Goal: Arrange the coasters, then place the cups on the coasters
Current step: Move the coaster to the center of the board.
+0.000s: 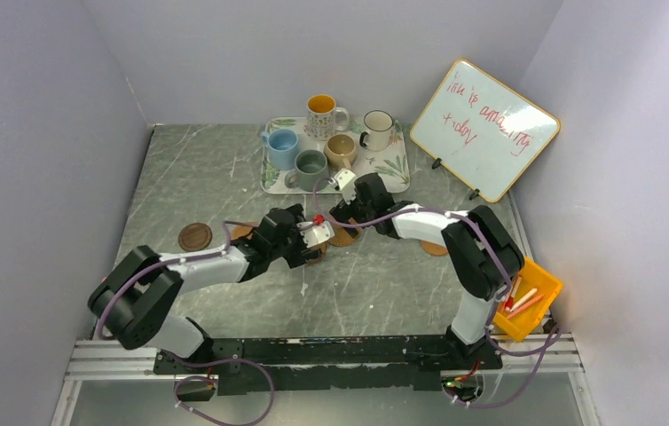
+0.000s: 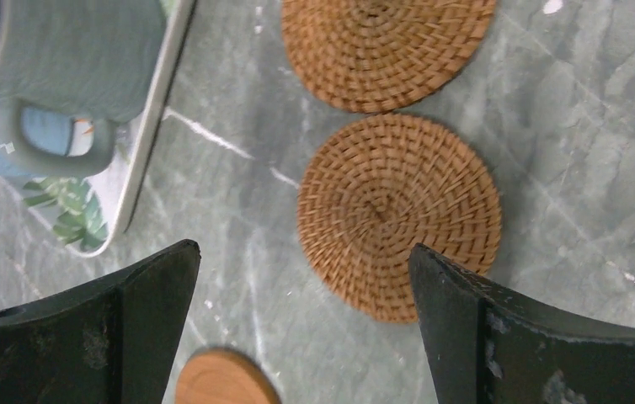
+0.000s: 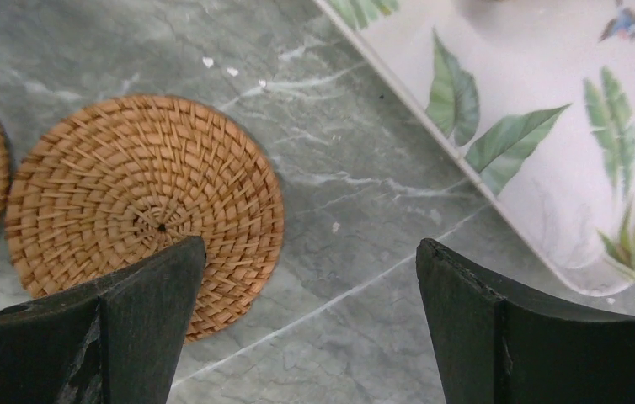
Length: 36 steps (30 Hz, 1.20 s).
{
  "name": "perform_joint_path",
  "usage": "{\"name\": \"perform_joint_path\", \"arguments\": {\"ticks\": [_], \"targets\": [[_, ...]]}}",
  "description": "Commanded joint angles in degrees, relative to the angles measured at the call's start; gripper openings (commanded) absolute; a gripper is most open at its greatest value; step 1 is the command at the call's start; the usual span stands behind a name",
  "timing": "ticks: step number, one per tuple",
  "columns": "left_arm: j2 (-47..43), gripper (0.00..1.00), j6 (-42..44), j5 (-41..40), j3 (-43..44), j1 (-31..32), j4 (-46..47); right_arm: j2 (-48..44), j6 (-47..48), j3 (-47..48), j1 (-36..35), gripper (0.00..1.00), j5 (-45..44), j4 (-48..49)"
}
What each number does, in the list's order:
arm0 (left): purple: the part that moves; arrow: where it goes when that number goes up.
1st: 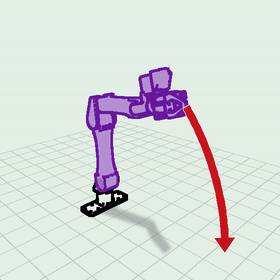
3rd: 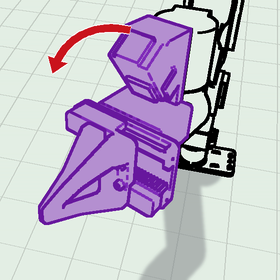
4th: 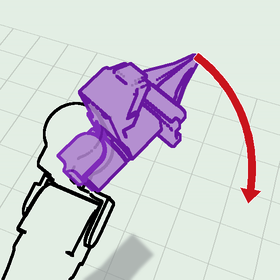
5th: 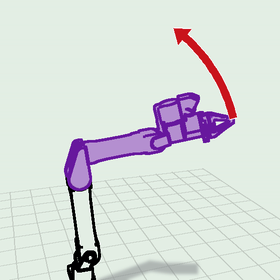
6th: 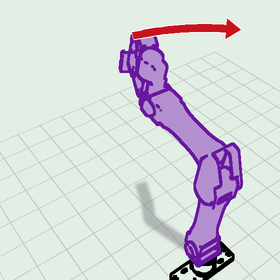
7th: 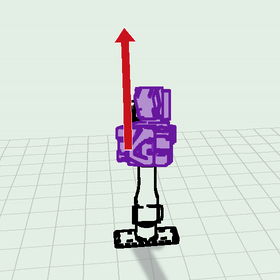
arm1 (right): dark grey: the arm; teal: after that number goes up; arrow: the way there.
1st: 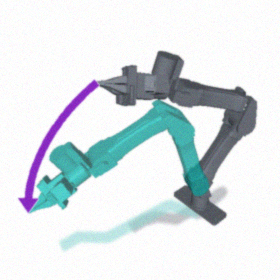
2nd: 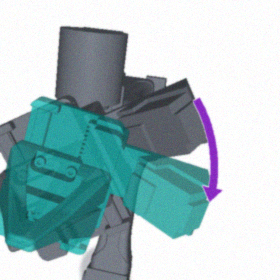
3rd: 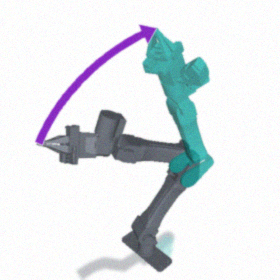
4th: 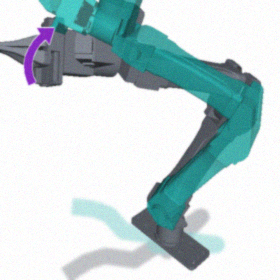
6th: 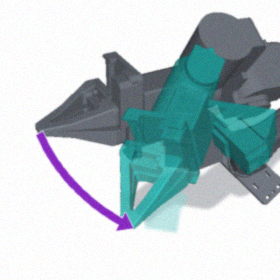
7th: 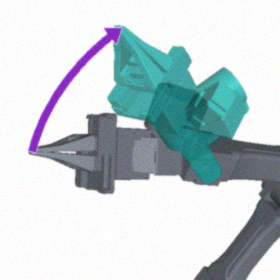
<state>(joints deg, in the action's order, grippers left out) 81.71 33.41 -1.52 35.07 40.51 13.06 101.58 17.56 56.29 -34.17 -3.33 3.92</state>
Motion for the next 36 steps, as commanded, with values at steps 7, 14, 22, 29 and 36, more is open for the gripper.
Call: {"name": "perform_joint_path", "arguments": {"ticks": [7, 14, 22, 29, 36], "targets": [[11.25, 1.00, 2.84, -7.29, 4.36, 7.13, 6.21, 4.38, -3.02, 3.66, 10.41, 0.97, 1.77, -8.12], [18.46, 1.00, 3.20, -9.23, 8.07, 12.13, 4.76, -5.10, 1.79, -2.37, 18.63, 0.97, -0.13, -9.55], [29.60, 1.00, 2.27, -15.40, 20.75, 18.47, -0.91, -17.91, 6.40, -10.55, 22.97, 0.99, -1.15, -11.25], [38.74, 1.00, -1.06, -20.28, 36.32, 21.06, -9.82, -24.48, 7.54, -11.62, 27.03, 0.99, -1.26, -15.21], [28.72, 1.00, -3.48, -16.04, 37.84, 19.82, -12.65, -27.35, 13.91, -15.29, 26.98, 0.99, -1.26, -19.04]]}}
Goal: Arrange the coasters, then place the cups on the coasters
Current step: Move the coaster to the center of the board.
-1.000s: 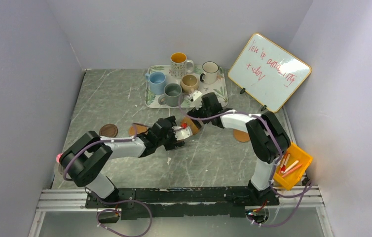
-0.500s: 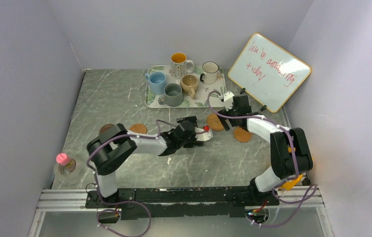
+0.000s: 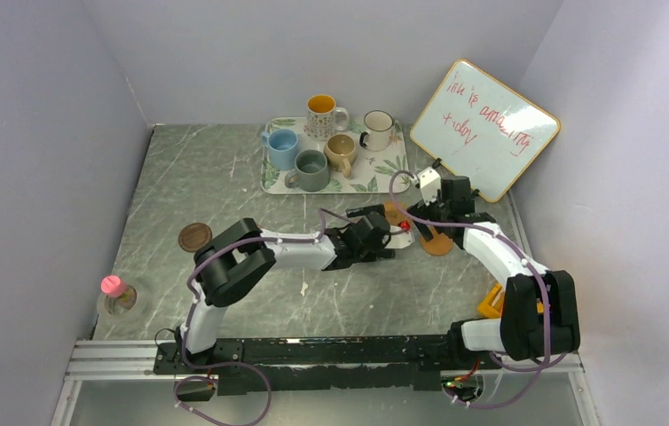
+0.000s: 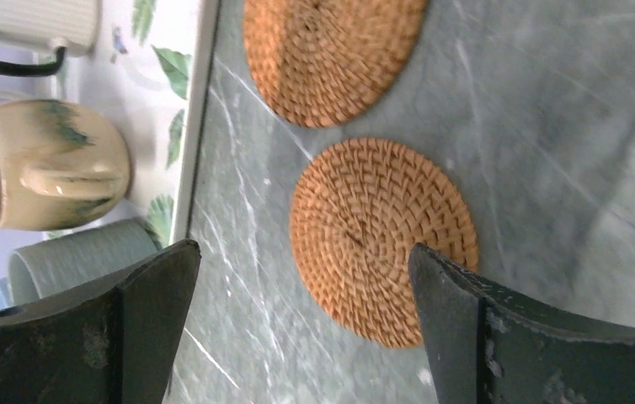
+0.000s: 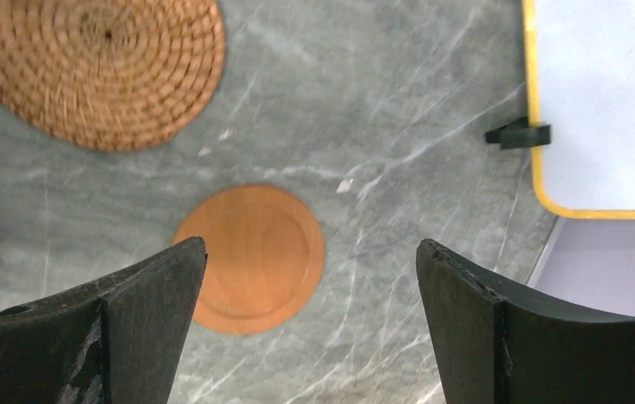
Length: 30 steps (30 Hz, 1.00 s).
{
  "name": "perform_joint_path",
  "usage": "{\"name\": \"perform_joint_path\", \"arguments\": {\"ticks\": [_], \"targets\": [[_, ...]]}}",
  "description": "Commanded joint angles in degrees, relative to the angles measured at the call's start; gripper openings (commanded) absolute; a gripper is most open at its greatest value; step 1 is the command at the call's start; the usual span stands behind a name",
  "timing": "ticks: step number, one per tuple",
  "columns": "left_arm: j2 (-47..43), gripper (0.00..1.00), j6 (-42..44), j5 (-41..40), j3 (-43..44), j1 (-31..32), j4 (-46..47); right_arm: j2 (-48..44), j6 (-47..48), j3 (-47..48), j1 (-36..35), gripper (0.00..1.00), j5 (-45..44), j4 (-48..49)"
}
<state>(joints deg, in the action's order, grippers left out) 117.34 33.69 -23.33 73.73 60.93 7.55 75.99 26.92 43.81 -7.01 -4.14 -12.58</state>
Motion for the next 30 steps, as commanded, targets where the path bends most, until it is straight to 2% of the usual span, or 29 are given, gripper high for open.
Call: {"name": "perform_joint_path", "arguments": {"ticks": [1, 7, 16, 22, 30], "targets": [[-9.51, 1.00, -4.61, 7.50, -1.32, -1.13, -7.42, -1.92, 5.22, -3.60, -0.16, 0.99, -0.53, -2.32], [-23.29, 1.00, -6.06, 12.43, -6.16, -8.54, -12.29, -1.70, 8.04, -6.59, -0.11, 0.99, -0.45, -2.22], [-44.87, 1.00, -7.11, 14.47, -24.63, -25.48, -12.66, 0.86, 11.38, -9.10, -1.11, 0.99, 1.41, -1.18], [-55.54, 1.00, -7.15, 16.81, -35.13, -34.35, -11.04, -1.85, 13.41, -13.09, -8.88, 0.99, -0.78, -1.57], [-62.58, 1.00, -7.43, 16.76, -43.40, -39.21, -6.12, -8.69, 15.04, -14.52, -17.36, 0.99, 5.19, -10.16]]}}
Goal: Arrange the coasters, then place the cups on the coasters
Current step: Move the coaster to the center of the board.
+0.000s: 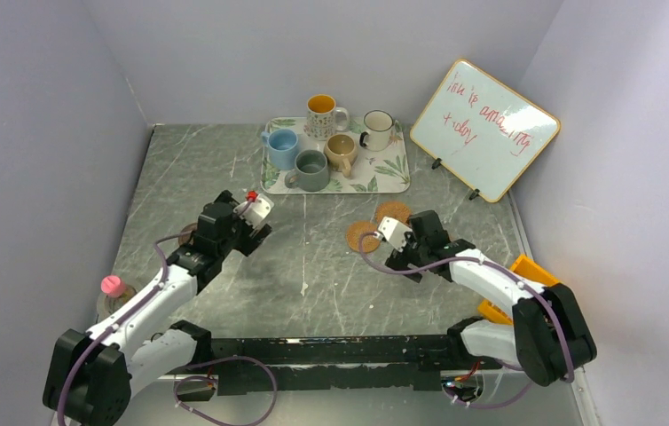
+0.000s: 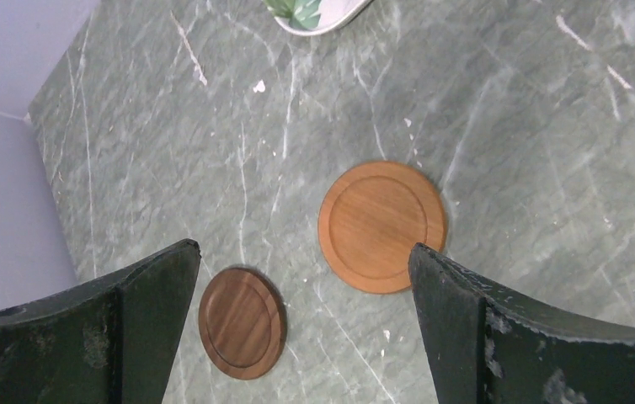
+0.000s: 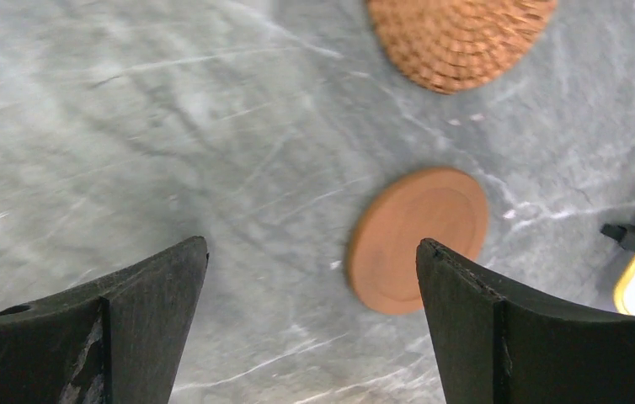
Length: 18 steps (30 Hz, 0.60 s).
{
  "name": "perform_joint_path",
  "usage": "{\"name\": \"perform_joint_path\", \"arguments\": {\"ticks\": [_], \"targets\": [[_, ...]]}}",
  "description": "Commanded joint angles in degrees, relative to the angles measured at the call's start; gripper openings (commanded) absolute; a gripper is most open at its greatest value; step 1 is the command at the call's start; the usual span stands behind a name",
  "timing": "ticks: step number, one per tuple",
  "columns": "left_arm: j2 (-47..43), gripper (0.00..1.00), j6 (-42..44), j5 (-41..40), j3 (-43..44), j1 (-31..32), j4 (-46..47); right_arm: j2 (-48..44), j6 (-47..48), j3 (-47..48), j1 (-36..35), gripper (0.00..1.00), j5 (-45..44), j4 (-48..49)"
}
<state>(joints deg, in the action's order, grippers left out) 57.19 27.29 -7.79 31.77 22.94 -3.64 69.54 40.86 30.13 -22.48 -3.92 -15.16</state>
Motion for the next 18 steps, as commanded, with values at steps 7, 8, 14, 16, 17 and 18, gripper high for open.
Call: {"name": "perform_joint_path", "arguments": {"ticks": [7, 8, 14, 16, 17, 18], "targets": [[-5.41, 1.00, -2.71, 1.97, -1.63, -1.93, 5.30, -7.64, -1.93, 0.17, -2.69, 1.00, -6.96, 2.18], [-5.67, 1.00, -2.86, 1.86, -2.01, -1.93, 5.61, -7.74, -1.67, 0.41, -1.62, 1.00, -8.68, 3.69], [-6.85, 1.00, -3.40, 1.37, -3.35, -2.02, 6.74, -1.79, 0.72, 3.22, 7.56, 1.00, -8.91, 7.11], [-6.85, 1.00, -3.47, 1.87, -3.55, -2.01, 6.82, 1.22, 1.75, 2.77, 9.23, 1.00, -10.35, 9.92], [-6.84, 1.00, -3.55, 2.00, -3.70, -2.02, 6.85, 2.75, 2.23, 2.43, 9.74, 1.00, -11.00, 11.46], [-6.76, 1.00, -3.51, 2.09, -3.80, -2.02, 6.89, 4.00, 2.55, 2.05, 10.09, 1.00, -11.55, 12.74]]}}
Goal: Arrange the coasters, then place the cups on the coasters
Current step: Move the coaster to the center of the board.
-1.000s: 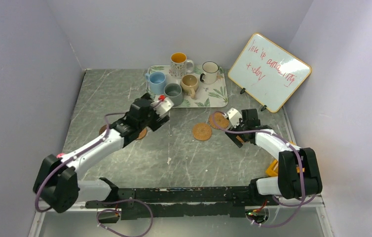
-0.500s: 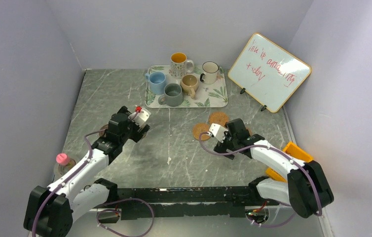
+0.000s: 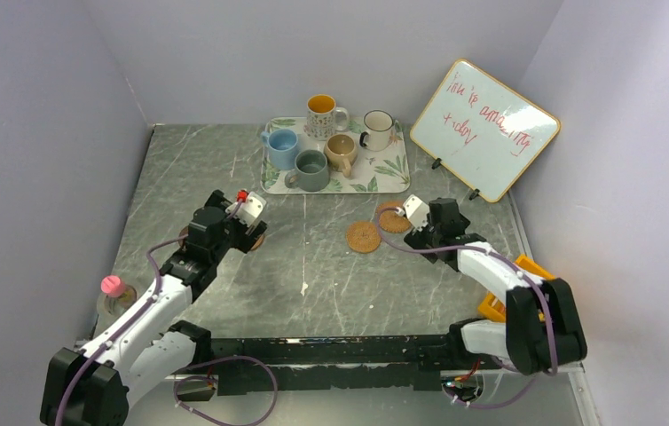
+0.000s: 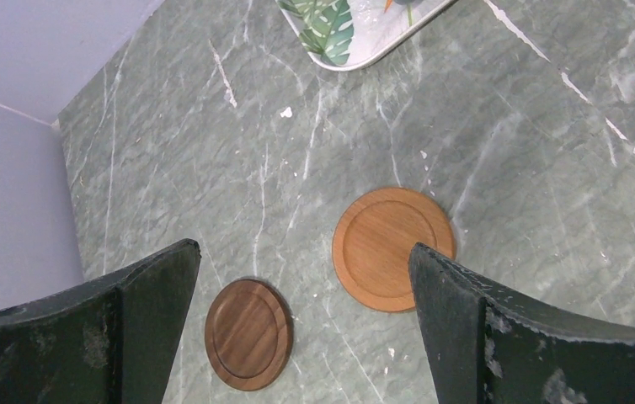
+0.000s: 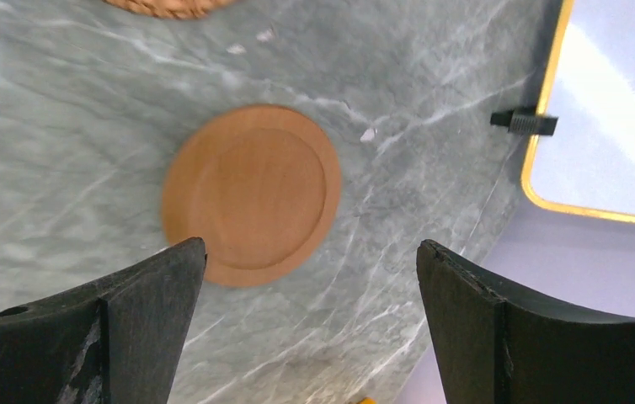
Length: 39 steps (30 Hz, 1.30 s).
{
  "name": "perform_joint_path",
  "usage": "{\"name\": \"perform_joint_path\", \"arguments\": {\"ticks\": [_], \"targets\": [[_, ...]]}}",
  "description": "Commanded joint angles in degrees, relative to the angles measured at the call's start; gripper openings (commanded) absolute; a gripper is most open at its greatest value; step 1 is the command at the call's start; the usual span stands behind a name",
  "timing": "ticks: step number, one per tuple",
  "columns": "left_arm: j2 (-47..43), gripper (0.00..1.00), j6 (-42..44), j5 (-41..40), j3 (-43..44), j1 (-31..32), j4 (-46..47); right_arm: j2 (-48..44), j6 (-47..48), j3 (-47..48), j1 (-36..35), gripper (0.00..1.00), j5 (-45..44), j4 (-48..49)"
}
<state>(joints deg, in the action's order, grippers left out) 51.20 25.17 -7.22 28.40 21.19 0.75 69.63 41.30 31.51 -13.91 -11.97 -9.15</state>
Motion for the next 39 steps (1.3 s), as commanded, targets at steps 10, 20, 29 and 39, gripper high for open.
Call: {"name": "perform_joint_path", "arguments": {"ticks": [10, 20, 29, 39], "targets": [[0.11, 1.00, -1.44, 1.22, -1.06, -0.27, 3.20, 6.73, 5.01, 0.44, 1.57, 1.00, 4.83, 1.06], [1.18, 1.00, -1.57, 0.22, -1.43, -0.27, 4.08, -0.27, 7.65, 0.15, -9.39, 0.99, 14.13, -15.09], [0.94, 1.00, -1.61, -0.44, -1.59, -0.27, 4.16, 4.55, 1.56, 3.27, -24.67, 0.99, 16.95, -18.86], [0.84, 1.00, -1.86, -3.17, -1.76, -0.36, 5.05, 18.68, -1.24, 12.84, -37.16, 1.00, 15.30, -16.31]]}}
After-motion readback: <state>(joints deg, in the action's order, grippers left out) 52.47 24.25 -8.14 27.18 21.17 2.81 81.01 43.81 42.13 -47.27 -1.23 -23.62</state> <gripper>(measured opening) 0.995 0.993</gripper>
